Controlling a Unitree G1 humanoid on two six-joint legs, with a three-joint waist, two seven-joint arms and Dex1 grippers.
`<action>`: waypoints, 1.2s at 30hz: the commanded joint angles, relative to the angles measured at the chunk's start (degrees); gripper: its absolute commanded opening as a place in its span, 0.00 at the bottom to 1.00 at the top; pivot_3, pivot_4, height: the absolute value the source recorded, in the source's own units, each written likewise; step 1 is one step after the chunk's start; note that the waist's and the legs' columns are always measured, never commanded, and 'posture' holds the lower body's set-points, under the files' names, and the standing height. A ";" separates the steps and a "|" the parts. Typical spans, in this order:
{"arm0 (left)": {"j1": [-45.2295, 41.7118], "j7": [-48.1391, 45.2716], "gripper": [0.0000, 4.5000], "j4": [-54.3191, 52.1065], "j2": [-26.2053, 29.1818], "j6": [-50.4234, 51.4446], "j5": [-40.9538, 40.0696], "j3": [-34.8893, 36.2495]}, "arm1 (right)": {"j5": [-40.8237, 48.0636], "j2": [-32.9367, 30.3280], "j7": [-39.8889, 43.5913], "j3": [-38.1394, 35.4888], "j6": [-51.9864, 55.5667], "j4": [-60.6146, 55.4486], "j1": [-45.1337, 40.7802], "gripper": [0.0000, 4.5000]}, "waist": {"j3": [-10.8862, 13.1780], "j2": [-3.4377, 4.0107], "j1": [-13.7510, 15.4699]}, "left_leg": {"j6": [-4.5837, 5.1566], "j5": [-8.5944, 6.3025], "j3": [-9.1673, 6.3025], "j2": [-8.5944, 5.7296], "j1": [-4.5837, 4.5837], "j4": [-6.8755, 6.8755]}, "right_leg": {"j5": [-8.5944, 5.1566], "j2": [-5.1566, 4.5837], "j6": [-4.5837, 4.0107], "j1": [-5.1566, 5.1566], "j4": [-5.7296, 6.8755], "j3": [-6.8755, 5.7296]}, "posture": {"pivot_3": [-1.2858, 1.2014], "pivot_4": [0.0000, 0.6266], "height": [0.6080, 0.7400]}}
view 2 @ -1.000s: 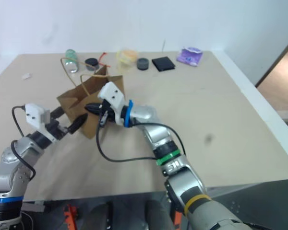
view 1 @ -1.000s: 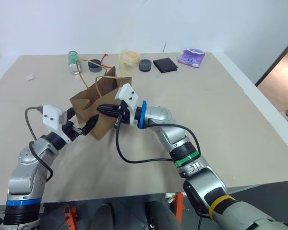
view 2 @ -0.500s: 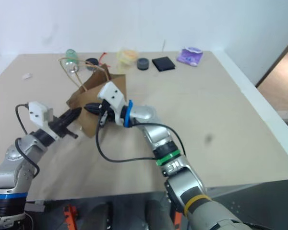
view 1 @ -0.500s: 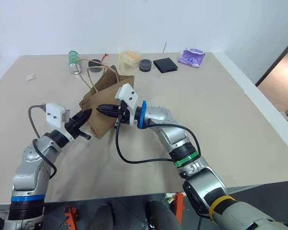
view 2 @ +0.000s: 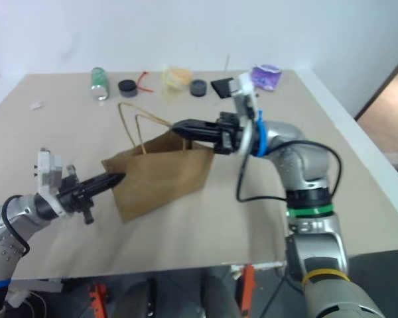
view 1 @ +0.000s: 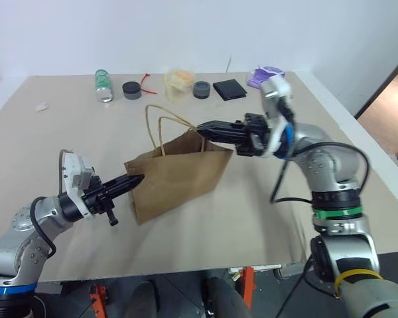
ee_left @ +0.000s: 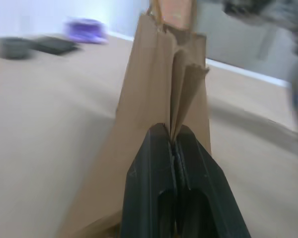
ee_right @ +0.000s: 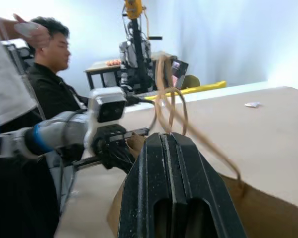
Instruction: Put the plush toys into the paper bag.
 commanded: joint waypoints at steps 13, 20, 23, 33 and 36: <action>-4.12 -20.53 0.01 12.66 9.80 -8.96 10.76 -5.19 | -3.68 -4.15 4.03 3.46 -2.30 0.96 1.30 0.00 | 0.03 0.06 -0.69 | -0.05 -0.03 -0.03 -0.01 -0.09 0.00 | -0.08 -0.01 -0.01 -0.05 0.03 0.01 | 0.52 0.24 1.00; -4.34 -19.76 0.59 10.77 8.65 -7.62 8.53 -3.52 | -3.21 -4.78 3.97 2.63 -0.88 0.71 0.81 0.00 | 0.03 0.06 -0.67 | -0.08 -0.09 -0.04 -0.01 -0.11 -0.02 | -0.22 0.00 0.01 -0.05 0.04 0.00 | 0.52 0.24 1.00; -4.76 -17.60 0.86 8.33 8.66 -2.41 2.38 0.24 | -2.79 -4.95 3.42 1.67 -0.35 1.26 0.00 0.00 | 0.04 0.05 -0.67 | -0.08 -0.09 -0.04 -0.01 -0.12 -0.02 | -0.22 0.00 0.02 -0.05 0.04 0.00 | 0.52 0.24 1.00; -5.29 -4.78 1.00 5.37 12.63 15.58 -17.97 16.68 | -5.32 -10.95 4.49 -1.18 -1.82 9.60 -2.58 0.99 | 0.05 0.03 -0.69 | -0.08 -0.09 -0.06 -0.02 -0.10 0.01 | -0.24 -0.01 0.05 -0.02 0.05 -0.02 | 0.52 0.24 1.00; -6.59 1.65 1.00 9.39 14.12 10.23 -7.55 17.11 | -12.30 -15.20 4.09 1.16 -6.54 17.18 -3.15 0.99 | 0.05 0.03 -0.68 | -0.08 -0.09 -0.06 -0.03 -0.09 0.02 | -0.24 -0.01 0.05 -0.02 0.05 -0.01 | 0.52 0.24 1.00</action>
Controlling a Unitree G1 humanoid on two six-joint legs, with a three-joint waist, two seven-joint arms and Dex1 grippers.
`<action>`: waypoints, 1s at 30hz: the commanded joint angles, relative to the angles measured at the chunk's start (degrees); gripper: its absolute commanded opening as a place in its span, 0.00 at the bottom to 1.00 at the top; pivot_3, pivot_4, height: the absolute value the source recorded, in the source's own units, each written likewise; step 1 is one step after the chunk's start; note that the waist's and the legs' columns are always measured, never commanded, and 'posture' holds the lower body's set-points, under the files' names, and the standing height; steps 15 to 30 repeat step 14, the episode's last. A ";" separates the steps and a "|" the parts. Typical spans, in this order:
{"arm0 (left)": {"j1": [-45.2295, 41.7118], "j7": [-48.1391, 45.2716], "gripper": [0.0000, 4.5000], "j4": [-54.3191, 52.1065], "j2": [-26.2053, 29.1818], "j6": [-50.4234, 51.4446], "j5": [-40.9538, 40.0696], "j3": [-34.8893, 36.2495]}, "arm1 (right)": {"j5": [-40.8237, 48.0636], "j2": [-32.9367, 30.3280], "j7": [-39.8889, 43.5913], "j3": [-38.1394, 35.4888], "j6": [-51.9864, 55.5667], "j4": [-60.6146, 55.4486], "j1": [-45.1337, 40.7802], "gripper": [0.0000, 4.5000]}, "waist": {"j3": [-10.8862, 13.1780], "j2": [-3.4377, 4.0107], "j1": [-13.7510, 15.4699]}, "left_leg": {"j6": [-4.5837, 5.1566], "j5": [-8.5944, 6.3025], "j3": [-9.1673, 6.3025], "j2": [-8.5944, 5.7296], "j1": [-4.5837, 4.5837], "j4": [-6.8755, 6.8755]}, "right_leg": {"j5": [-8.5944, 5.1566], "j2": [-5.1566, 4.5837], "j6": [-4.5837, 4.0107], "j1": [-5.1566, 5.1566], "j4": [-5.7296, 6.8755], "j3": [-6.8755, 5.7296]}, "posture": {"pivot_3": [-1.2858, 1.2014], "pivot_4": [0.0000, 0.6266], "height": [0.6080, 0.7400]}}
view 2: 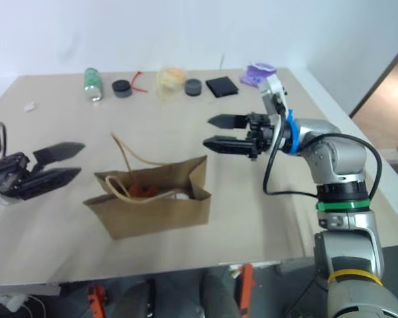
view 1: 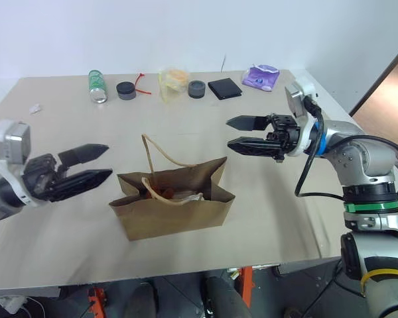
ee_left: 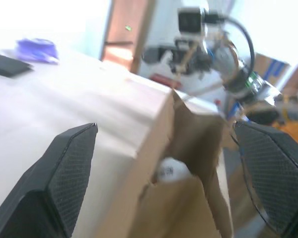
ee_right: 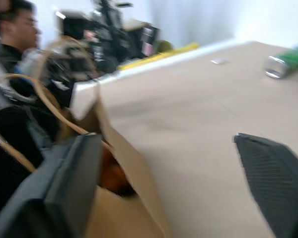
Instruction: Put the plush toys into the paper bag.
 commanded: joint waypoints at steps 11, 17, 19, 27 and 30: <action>-3.79 5.17 1.00 17.28 8.86 -13.98 27.59 -3.55 | -19.66 -9.37 0.74 4.11 -14.65 19.95 -3.00 0.99 | 0.02 0.01 -0.19 | -0.16 -0.11 0.15 -0.01 -0.04 -0.09 | -0.10 -0.02 -0.06 -0.17 0.00 0.07 | 0.52 0.24 1.00; -2.90 3.36 1.00 17.17 9.37 -13.63 28.70 -3.80 | -19.32 -8.94 1.08 3.31 -14.21 18.64 -1.72 0.99 | 0.02 0.01 -0.19 | -0.19 -0.13 0.14 -0.01 -0.19 -0.10 | -0.15 -0.02 0.00 -0.30 0.05 0.07 | 0.52 0.24 1.00; -2.90 3.36 1.00 17.17 9.37 -13.63 28.70 -3.80 | -19.32 -8.94 1.08 3.31 -14.21 18.64 -1.72 0.99 | 0.02 0.01 -0.19 | -0.19 -0.13 0.14 -0.01 -0.19 -0.10 | -0.15 -0.02 0.00 -0.30 0.05 0.07 | 0.52 0.24 1.00; -2.90 3.36 1.00 17.17 9.37 -13.63 28.70 -3.80 | -19.32 -8.94 1.08 3.31 -14.21 18.64 -1.72 0.99 | 0.02 0.01 -0.19 | -0.19 -0.13 0.14 -0.01 -0.19 -0.10 | -0.15 -0.02 0.00 -0.30 0.05 0.07 | 0.52 0.24 1.00; -2.90 3.36 1.00 17.17 9.37 -13.63 28.70 -3.80 | -19.32 -8.94 1.08 3.31 -14.21 18.64 -1.72 0.99 | 0.02 0.01 -0.19 | -0.19 -0.13 0.14 -0.01 -0.19 -0.10 | -0.15 -0.02 0.00 -0.30 0.05 0.07 | 0.52 0.24 1.00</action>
